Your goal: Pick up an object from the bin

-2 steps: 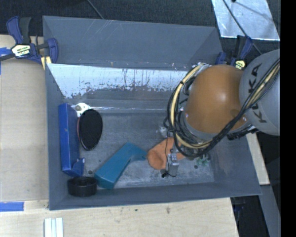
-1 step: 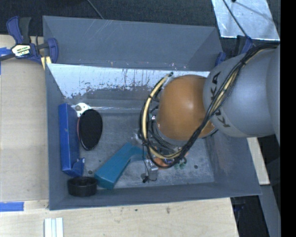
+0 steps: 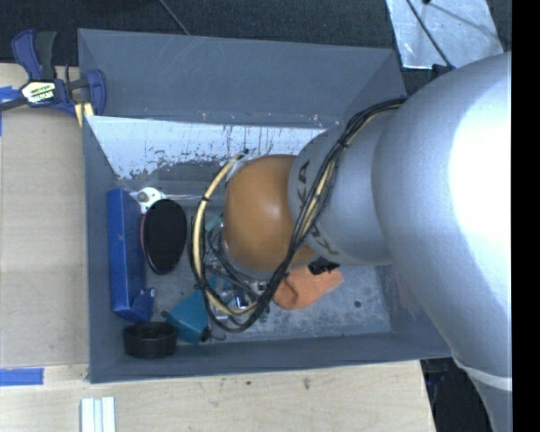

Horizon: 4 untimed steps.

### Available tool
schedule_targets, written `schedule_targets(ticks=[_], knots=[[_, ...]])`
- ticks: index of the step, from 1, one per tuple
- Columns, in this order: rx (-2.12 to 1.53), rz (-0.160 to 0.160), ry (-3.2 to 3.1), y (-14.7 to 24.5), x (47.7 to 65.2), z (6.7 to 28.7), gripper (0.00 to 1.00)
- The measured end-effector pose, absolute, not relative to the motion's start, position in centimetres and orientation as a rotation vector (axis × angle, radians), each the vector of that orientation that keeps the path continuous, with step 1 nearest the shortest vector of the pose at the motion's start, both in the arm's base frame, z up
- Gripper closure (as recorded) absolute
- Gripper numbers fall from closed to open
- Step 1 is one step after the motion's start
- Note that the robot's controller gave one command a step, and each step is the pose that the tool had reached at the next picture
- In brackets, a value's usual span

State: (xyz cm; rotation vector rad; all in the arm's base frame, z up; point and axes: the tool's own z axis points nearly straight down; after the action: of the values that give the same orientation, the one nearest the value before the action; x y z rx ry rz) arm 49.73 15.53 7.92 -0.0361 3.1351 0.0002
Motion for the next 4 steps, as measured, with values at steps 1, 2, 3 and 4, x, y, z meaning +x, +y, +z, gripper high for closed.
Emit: schedule_targets(ticks=[1,2,3,4], knots=[[-0.248,0.004,3.128,16.4,50.4,7.0,0.00],[-0.433,-0.003,3.105,10.9,50.4,10.2,0.00],[-0.074,0.016,3.137,10.2,50.8,7.4,1.00],[-0.074,0.016,3.136,10.2,50.8,7.4,1.00]])
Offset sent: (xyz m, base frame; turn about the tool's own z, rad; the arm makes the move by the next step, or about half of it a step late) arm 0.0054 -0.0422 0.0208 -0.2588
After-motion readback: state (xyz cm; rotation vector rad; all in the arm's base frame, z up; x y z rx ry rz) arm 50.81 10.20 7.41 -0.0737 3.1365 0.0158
